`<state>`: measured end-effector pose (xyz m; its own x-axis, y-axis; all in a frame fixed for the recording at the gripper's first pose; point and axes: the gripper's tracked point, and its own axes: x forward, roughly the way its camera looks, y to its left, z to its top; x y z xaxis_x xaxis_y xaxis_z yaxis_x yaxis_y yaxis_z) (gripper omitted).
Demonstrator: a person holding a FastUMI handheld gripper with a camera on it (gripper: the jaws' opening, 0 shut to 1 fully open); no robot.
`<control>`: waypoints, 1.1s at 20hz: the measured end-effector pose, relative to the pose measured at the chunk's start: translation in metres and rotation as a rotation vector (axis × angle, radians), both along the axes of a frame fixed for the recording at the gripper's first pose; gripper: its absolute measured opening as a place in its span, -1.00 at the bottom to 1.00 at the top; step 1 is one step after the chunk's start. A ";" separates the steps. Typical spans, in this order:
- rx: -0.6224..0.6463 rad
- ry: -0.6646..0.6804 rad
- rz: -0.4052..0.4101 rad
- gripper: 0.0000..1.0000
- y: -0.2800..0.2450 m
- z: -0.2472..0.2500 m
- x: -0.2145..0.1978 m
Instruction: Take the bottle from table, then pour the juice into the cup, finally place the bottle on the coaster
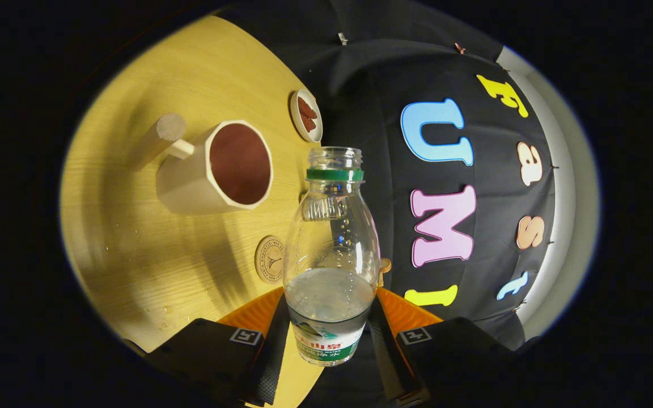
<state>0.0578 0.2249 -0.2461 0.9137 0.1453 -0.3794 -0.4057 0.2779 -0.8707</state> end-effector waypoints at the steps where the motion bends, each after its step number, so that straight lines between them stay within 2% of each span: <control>1: -0.022 -0.004 0.007 0.45 0.001 -0.001 0.002; 10: -0.182 -0.029 0.041 0.44 -0.003 -0.006 0.010; 15: -0.251 -0.089 0.086 0.44 0.004 0.001 0.008; 22: -0.300 -0.083 0.103 0.45 0.005 0.001 0.012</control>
<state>0.0703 0.2300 -0.2455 0.9298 0.1320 -0.3437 -0.3422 -0.0348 -0.9390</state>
